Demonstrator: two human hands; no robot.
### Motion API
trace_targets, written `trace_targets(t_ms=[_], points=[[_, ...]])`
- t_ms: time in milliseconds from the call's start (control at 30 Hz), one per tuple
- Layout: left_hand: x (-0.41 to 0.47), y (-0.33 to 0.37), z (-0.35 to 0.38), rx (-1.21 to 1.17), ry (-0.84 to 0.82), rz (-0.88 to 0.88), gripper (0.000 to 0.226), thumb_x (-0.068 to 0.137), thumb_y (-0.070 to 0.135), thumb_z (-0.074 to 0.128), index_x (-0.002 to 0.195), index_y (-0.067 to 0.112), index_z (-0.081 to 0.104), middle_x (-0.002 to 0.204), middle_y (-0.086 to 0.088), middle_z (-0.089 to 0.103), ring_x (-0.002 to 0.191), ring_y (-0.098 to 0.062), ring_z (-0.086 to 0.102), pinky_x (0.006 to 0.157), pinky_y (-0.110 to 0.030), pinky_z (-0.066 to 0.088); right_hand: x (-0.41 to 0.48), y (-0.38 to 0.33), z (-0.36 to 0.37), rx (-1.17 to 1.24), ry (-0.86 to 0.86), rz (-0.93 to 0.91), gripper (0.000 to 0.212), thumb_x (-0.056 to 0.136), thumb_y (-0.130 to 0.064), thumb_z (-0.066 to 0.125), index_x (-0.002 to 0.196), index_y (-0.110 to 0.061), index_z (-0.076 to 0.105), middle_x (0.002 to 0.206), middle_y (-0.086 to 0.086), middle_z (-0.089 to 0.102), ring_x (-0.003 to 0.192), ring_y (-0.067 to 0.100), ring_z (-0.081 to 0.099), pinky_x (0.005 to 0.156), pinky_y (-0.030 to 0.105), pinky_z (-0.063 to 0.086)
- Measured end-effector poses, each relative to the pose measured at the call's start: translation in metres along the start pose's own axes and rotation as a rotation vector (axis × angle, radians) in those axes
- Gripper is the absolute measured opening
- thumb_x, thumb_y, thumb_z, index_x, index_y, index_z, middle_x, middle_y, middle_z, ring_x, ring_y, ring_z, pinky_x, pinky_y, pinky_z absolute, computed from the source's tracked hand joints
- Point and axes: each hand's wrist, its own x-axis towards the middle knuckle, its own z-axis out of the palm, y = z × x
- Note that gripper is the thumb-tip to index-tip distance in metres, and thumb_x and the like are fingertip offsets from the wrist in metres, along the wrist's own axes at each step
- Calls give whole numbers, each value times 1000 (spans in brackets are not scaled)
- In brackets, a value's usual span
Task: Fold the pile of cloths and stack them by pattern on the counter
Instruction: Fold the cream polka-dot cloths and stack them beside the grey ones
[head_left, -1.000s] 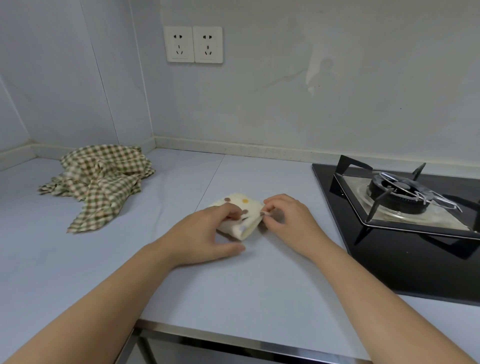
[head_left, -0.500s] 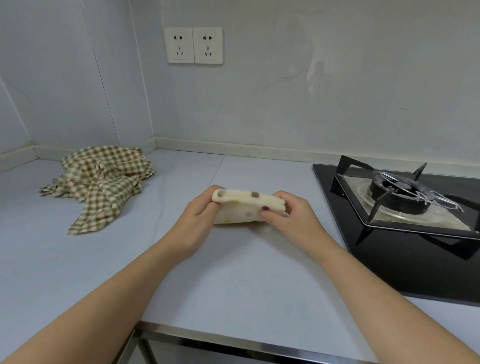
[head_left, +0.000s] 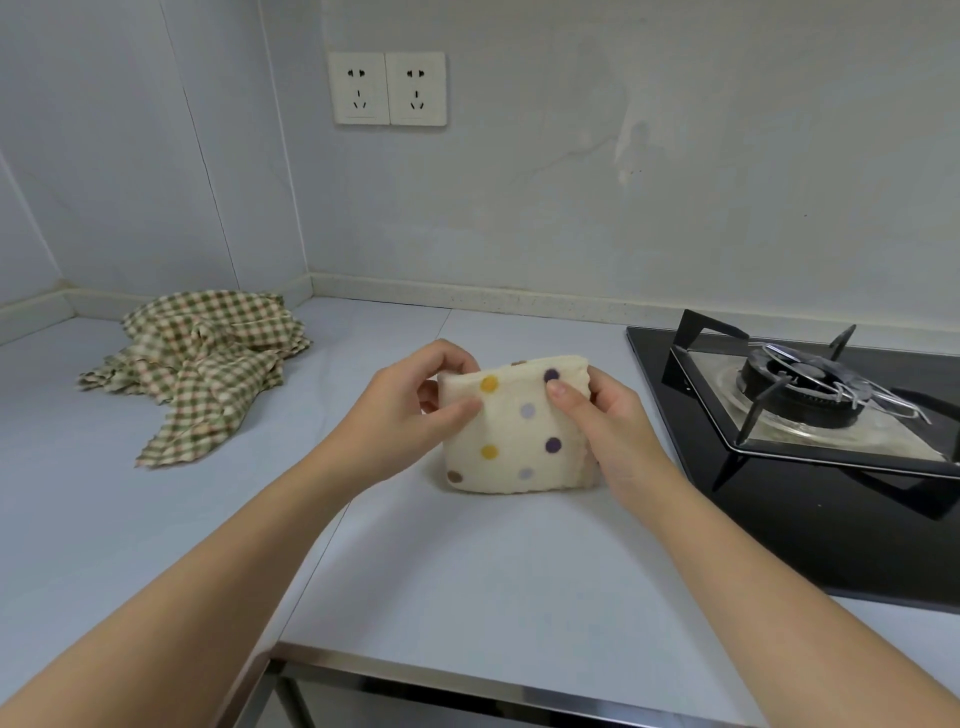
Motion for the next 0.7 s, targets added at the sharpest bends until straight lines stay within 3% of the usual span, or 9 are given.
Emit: trace_targets(t_ms=[200,267,400,533,600,700], points=[[3,12,-8,54,-204,-55,19,86,8,67,85,23,56,79,14,57,61,-11,51,57,-23,40,-4,-3,6,-115,36,-56,20,100,-24,50,99,-10,66,86,14,68,69,12,63,55,27,52],[3,18,-12,77,-248,-82,15,86,9,67,85,17,55,74,16,59,58,-10,51,54,-22,37,-6,-4,7,-136,44,-97,21,100,-24,48,95,-11,64,78,7,63,60,5,55,48,18,44],[4,30,-20,97,-397,-173,22,89,20,67,77,5,55,70,8,67,62,-9,61,61,-20,40,-9,-6,9,-158,10,-117,21,100,-25,47,88,-16,62,72,-2,60,58,4,53,48,15,40],[2,25,-16,70,-583,-265,18,82,33,69,94,24,59,82,14,67,77,-10,65,69,-25,49,-11,-7,12,-164,-9,-95,21,100,-24,47,85,-18,62,64,-8,59,52,2,50,47,14,40],[0,22,-15,67,-672,-299,11,86,30,67,96,29,63,84,14,70,80,-11,67,72,-26,49,-11,-7,13,-173,-24,-81,22,100,-23,47,84,-20,61,60,-13,57,51,0,49,47,13,39],[-1,24,-22,2,-752,-347,5,89,22,66,87,20,70,76,11,72,78,-10,65,75,-24,47,-9,-7,11,-197,-25,-45,22,100,-24,48,83,-23,62,59,-17,58,53,-2,50,49,11,40]])
